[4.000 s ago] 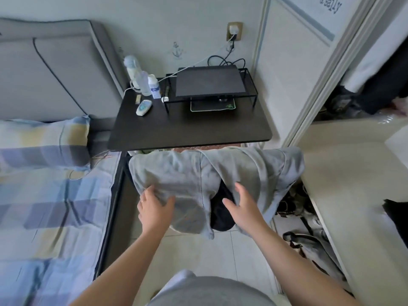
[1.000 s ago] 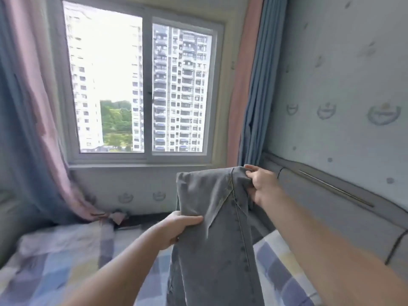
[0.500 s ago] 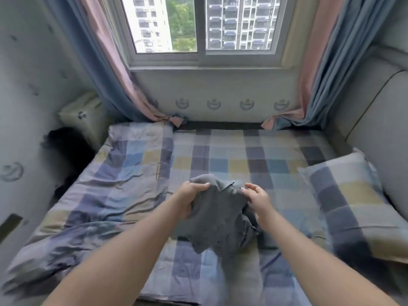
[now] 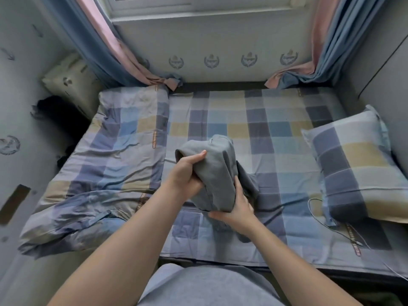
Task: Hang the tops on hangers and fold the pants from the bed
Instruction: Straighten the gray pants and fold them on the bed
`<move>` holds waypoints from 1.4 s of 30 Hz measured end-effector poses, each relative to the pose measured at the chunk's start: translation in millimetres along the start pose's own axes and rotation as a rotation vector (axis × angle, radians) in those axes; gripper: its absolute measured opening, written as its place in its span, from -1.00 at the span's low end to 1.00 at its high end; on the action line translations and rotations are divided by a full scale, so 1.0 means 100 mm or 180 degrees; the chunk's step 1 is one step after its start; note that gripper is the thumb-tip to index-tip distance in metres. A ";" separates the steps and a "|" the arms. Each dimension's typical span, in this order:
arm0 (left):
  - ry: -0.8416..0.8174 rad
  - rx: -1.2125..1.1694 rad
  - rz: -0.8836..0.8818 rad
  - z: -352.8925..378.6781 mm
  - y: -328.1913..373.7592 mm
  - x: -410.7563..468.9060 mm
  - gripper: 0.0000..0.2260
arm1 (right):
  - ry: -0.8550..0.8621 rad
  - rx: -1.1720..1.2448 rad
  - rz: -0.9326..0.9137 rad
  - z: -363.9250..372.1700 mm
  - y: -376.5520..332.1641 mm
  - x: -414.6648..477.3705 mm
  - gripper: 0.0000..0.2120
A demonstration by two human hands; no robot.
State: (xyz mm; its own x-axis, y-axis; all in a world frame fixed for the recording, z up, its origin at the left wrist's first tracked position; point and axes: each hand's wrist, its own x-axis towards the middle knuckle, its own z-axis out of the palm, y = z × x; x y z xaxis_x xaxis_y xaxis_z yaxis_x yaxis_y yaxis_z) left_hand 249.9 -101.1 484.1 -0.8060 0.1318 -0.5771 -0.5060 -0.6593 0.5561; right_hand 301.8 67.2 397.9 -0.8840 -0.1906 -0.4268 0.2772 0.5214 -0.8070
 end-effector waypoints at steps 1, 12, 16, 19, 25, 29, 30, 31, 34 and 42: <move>-0.0030 -0.0134 0.0010 0.04 -0.01 0.02 -0.62 | 0.0168 0.0162 0.0033 0.00 0.00 0.02 0.22; 0.1651 0.2259 0.0496 -0.25 0.29 0.19 -0.43 | 0.1050 0.0539 -0.0622 -0.47 0.01 0.32 -0.87; 0.0972 0.3918 0.1319 -0.34 0.26 0.17 -0.11 | 0.0708 -0.0244 -0.1172 -0.61 -0.27 0.27 -0.67; -0.0202 0.4585 0.1159 -0.31 0.20 0.16 -0.03 | 0.0540 -0.0721 -0.1572 -0.58 -0.48 0.23 -0.62; -0.1120 0.3567 0.1006 -0.36 -0.20 0.16 -0.49 | 0.0538 0.0395 -0.1792 -0.46 -0.83 0.14 -0.55; -0.0864 0.3105 0.1382 -0.37 -0.05 0.19 -0.70 | 0.0470 -0.0070 -0.1410 -0.56 -0.79 0.20 -0.67; -0.0810 0.3006 0.1429 -0.37 0.02 0.20 -0.74 | 0.0416 -0.0329 -0.1236 -0.61 -0.75 0.21 -0.61; -0.0754 0.2960 0.1462 -0.36 0.10 0.19 -0.77 | 0.0324 -0.0371 -0.1101 -0.65 -0.72 0.22 -0.61; -0.0811 0.3035 0.1486 -0.37 0.30 0.18 -0.79 | 0.0320 0.0375 -0.1059 -0.75 -0.65 0.24 -0.82; -0.0671 0.4551 0.0930 -0.34 0.29 0.21 -0.13 | 0.1071 0.0419 -0.1656 -1.06 -1.17 0.22 -0.91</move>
State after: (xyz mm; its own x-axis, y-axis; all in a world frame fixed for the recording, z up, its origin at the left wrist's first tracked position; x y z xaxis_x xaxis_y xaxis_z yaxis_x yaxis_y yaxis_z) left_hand 228.9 -142.9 468.0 -0.8960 0.3111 -0.3170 -0.0867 0.5775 0.8118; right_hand 210.1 90.6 526.4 -0.9796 -0.1085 0.1693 -0.1957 0.3201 -0.9270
